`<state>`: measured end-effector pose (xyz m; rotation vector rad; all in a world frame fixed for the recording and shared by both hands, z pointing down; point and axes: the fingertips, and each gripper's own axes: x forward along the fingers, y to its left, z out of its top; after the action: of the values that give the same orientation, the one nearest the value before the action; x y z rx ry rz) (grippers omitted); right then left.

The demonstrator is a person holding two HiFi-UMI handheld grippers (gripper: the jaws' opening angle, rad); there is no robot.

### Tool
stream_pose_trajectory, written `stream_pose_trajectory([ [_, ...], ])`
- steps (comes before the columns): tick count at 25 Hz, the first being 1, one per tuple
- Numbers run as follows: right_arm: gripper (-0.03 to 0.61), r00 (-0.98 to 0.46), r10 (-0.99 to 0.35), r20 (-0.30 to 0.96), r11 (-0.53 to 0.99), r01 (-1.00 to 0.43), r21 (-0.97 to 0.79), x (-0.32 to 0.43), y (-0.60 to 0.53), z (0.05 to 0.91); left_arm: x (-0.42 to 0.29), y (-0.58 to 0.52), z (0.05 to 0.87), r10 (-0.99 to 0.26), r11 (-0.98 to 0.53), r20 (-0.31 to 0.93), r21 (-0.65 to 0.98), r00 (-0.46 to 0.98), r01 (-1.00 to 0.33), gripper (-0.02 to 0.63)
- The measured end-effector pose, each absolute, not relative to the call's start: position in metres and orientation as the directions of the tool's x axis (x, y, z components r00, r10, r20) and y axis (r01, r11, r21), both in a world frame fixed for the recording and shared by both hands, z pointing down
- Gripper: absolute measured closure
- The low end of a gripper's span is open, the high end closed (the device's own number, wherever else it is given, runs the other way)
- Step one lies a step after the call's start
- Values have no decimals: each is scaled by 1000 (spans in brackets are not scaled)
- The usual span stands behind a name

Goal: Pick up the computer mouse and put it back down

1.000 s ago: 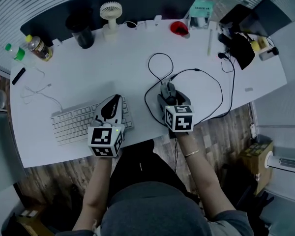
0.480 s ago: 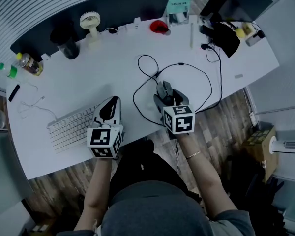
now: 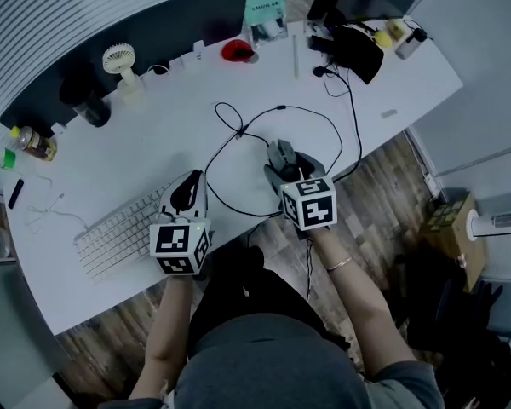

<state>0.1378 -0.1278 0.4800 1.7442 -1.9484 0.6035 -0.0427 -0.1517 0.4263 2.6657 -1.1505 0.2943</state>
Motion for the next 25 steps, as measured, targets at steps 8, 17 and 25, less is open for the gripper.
stream_pose_trajectory([
  [8, 273, -46, -789, 613, 70, -997, 15, 176, -115, 482, -10, -150, 423, -659, -703, 273, 106, 701, -703, 578],
  [17, 273, -19, -770, 638, 50, -998, 30, 212, -113, 493, 20, -152, 429, -640, -717, 290, 107, 711, -689, 578],
  [25, 273, -4, -755, 656, 42, -998, 42, 241, -125, 501, 37, -162, 435, -642, -709, 304, 113, 704, -696, 578],
])
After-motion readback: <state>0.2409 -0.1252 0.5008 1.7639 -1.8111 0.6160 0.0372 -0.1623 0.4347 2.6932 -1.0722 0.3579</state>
